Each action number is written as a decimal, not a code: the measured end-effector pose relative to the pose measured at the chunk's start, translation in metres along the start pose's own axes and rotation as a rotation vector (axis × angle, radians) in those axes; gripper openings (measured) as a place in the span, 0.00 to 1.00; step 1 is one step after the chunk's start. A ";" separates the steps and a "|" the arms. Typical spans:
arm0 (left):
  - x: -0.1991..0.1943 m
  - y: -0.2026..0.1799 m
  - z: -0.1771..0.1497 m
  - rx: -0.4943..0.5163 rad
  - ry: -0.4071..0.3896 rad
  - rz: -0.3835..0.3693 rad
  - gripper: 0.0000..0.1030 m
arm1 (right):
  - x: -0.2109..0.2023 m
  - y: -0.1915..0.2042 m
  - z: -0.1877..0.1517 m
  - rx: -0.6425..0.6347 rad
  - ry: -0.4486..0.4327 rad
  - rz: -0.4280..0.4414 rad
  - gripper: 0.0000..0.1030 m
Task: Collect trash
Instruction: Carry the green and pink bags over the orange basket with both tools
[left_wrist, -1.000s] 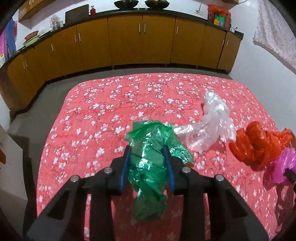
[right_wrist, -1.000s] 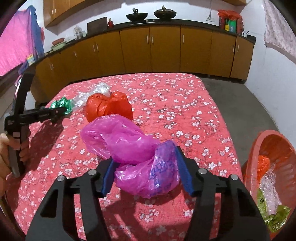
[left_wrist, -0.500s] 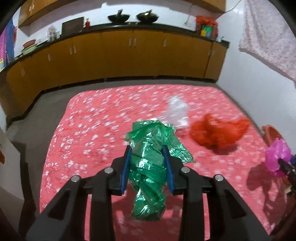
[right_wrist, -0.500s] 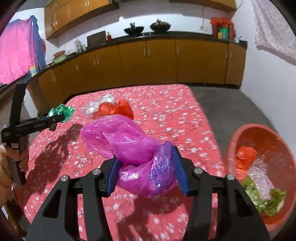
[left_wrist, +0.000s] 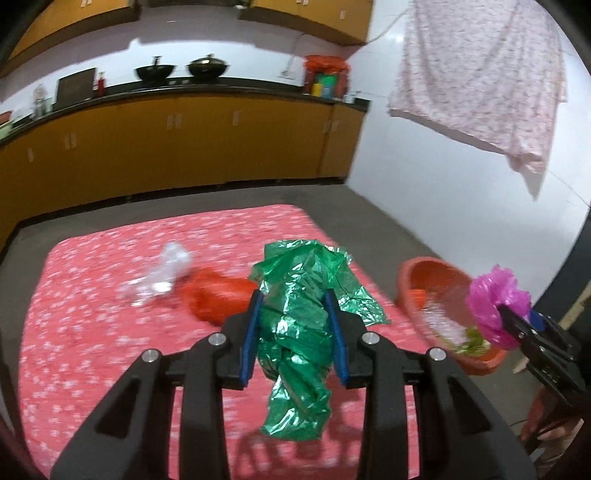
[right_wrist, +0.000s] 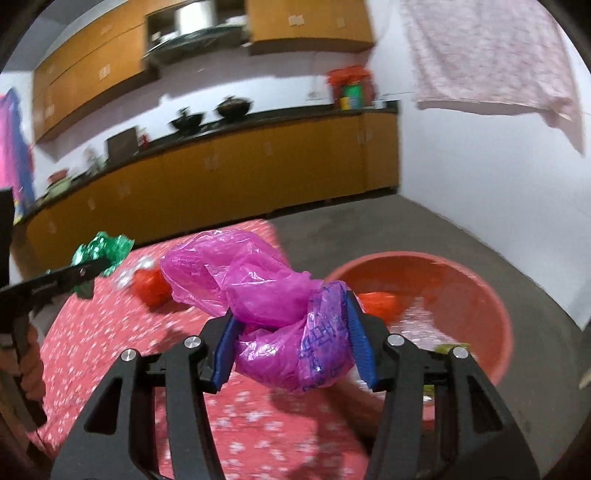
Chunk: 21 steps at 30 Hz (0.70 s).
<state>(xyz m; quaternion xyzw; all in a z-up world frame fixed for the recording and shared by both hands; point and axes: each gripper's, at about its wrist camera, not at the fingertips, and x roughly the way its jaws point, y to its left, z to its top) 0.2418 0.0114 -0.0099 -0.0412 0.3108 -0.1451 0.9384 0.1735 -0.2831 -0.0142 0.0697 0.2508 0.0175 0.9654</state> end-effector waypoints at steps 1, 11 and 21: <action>0.002 -0.011 0.001 0.010 -0.002 -0.014 0.32 | -0.003 -0.009 0.001 0.015 -0.013 -0.024 0.52; 0.046 -0.109 0.000 0.089 0.037 -0.182 0.32 | -0.016 -0.058 0.004 0.088 -0.077 -0.164 0.52; 0.089 -0.166 -0.006 0.118 0.083 -0.265 0.32 | -0.018 -0.089 0.000 0.163 -0.096 -0.207 0.52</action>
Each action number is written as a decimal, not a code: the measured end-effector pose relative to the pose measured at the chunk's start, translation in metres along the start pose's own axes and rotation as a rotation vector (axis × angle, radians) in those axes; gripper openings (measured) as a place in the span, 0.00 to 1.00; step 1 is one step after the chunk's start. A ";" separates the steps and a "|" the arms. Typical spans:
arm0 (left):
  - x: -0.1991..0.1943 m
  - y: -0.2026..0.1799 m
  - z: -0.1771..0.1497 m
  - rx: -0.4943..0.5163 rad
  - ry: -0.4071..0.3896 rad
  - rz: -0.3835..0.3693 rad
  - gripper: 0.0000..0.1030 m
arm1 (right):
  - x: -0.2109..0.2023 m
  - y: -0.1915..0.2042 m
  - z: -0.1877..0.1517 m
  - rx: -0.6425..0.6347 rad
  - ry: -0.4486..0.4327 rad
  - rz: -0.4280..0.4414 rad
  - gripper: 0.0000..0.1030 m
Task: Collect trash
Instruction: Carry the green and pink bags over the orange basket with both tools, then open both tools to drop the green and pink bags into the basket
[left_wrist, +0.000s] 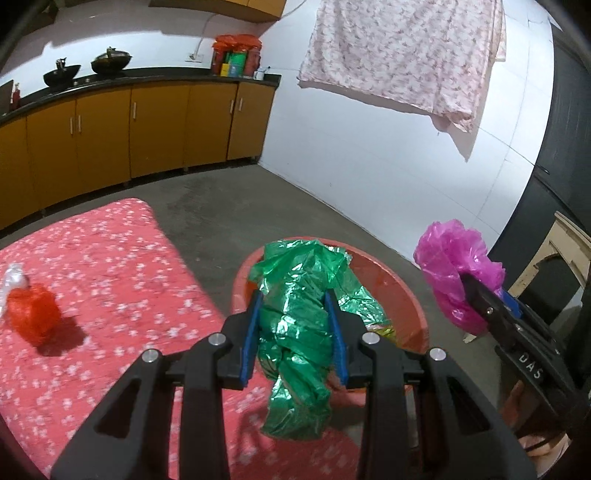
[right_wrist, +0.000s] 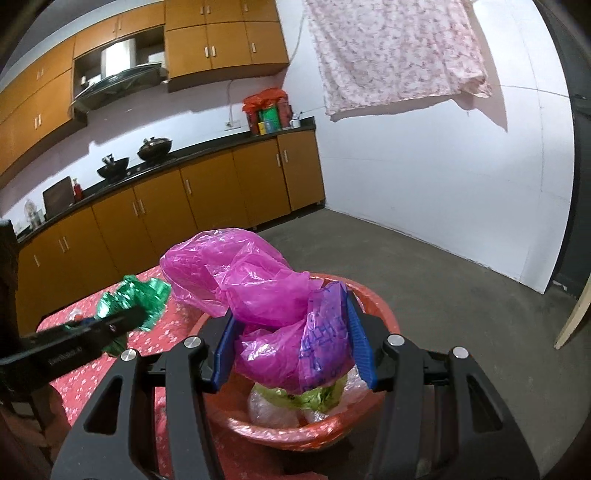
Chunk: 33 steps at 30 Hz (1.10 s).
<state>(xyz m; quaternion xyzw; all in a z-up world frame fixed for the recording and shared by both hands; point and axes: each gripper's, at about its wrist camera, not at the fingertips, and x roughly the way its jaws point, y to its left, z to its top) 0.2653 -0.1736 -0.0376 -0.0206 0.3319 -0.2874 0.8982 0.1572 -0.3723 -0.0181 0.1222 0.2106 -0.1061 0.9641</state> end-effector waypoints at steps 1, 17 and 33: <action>0.005 -0.002 0.001 0.000 0.004 -0.004 0.32 | 0.001 -0.003 0.001 0.008 -0.003 -0.005 0.52; 0.061 -0.011 0.010 -0.001 0.035 -0.020 0.33 | 0.023 -0.018 -0.001 0.061 0.003 -0.022 0.53; 0.084 0.001 0.004 -0.047 0.085 -0.027 0.56 | 0.046 -0.022 0.002 0.109 0.007 0.018 0.76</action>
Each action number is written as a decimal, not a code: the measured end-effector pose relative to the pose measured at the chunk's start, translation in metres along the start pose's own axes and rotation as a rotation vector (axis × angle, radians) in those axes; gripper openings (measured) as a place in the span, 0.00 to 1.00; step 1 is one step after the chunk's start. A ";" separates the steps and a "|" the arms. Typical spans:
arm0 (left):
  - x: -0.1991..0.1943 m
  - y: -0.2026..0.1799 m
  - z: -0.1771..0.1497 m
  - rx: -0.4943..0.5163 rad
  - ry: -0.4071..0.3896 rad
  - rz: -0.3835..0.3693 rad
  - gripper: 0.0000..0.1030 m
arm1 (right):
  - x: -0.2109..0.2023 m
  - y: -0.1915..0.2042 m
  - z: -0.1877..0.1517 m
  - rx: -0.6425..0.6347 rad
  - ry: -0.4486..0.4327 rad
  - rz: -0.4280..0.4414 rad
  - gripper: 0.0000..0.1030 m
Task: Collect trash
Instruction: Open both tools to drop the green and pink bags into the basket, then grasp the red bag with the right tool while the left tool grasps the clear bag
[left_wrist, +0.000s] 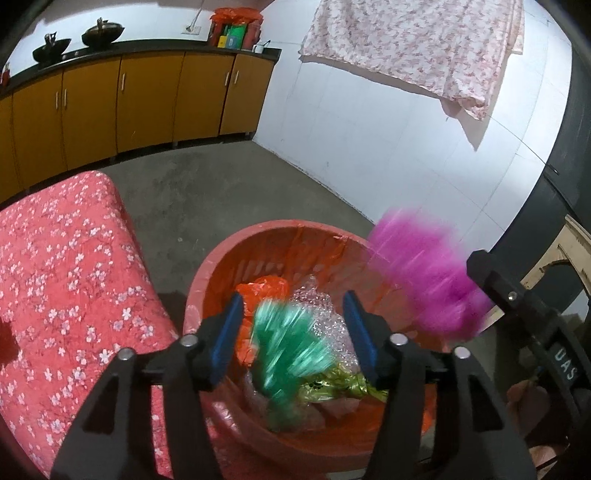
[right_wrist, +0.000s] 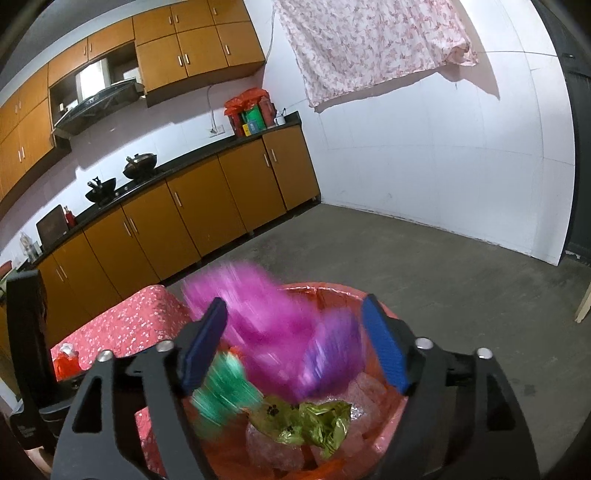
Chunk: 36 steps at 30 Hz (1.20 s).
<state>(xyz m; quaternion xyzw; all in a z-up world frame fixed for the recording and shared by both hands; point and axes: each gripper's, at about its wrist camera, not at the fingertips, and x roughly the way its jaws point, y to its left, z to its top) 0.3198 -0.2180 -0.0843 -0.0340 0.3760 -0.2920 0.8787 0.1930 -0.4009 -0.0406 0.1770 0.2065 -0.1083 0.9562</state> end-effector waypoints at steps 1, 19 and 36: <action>0.000 0.002 -0.001 -0.004 0.002 0.004 0.58 | 0.000 0.000 0.001 0.001 0.000 0.001 0.77; -0.120 0.056 -0.023 -0.067 -0.169 0.222 0.80 | -0.059 0.046 -0.002 0.106 0.028 0.199 0.98; -0.243 0.141 -0.072 -0.211 -0.288 0.588 0.89 | -0.077 0.155 -0.023 -0.146 -0.030 0.298 0.98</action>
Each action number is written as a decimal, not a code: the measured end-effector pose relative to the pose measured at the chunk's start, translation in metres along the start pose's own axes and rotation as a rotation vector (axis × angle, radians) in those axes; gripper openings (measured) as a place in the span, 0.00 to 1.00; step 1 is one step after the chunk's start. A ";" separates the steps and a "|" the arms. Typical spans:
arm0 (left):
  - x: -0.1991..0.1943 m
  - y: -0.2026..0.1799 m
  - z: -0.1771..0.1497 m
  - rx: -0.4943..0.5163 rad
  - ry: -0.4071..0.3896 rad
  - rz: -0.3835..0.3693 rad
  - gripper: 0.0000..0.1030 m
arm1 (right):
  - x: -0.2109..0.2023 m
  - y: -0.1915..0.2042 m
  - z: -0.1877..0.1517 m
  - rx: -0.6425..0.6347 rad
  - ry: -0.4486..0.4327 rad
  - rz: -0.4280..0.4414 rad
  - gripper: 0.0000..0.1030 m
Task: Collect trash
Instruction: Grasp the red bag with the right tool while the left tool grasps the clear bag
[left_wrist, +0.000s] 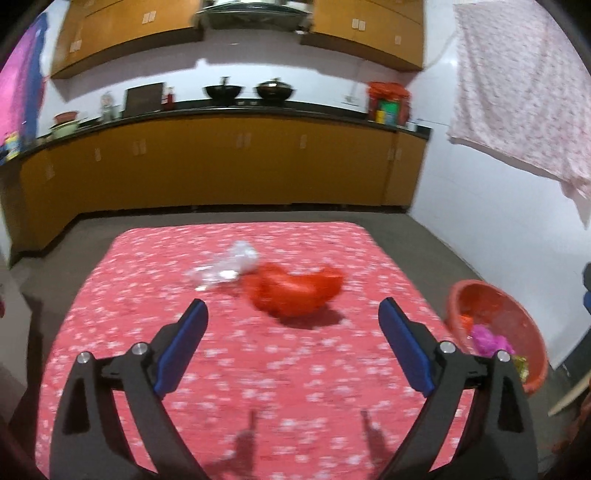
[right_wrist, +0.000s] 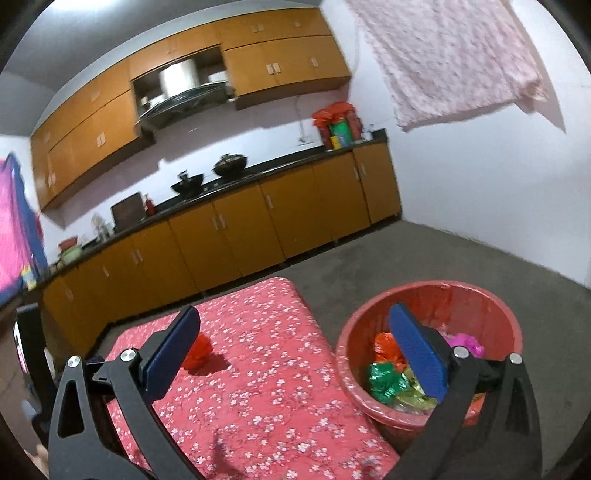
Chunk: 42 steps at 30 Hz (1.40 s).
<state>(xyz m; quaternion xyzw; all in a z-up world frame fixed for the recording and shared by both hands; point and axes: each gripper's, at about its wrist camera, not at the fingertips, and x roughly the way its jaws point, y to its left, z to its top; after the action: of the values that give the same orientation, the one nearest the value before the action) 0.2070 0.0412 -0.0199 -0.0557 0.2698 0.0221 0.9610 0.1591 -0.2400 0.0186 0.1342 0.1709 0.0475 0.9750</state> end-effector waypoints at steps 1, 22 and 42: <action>0.001 0.009 0.001 -0.012 0.002 0.014 0.89 | 0.001 0.005 -0.004 -0.011 0.006 0.005 0.98; 0.035 0.133 0.009 -0.067 0.006 0.226 0.89 | 0.132 0.123 -0.049 -0.285 0.230 0.156 0.98; 0.102 0.160 0.020 -0.065 0.047 0.249 0.89 | 0.237 0.161 -0.082 -0.394 0.523 0.212 0.73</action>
<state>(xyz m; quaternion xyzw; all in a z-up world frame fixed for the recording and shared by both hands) 0.2928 0.2037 -0.0715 -0.0535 0.2961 0.1487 0.9420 0.3449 -0.0323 -0.0869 -0.0565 0.3878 0.2136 0.8949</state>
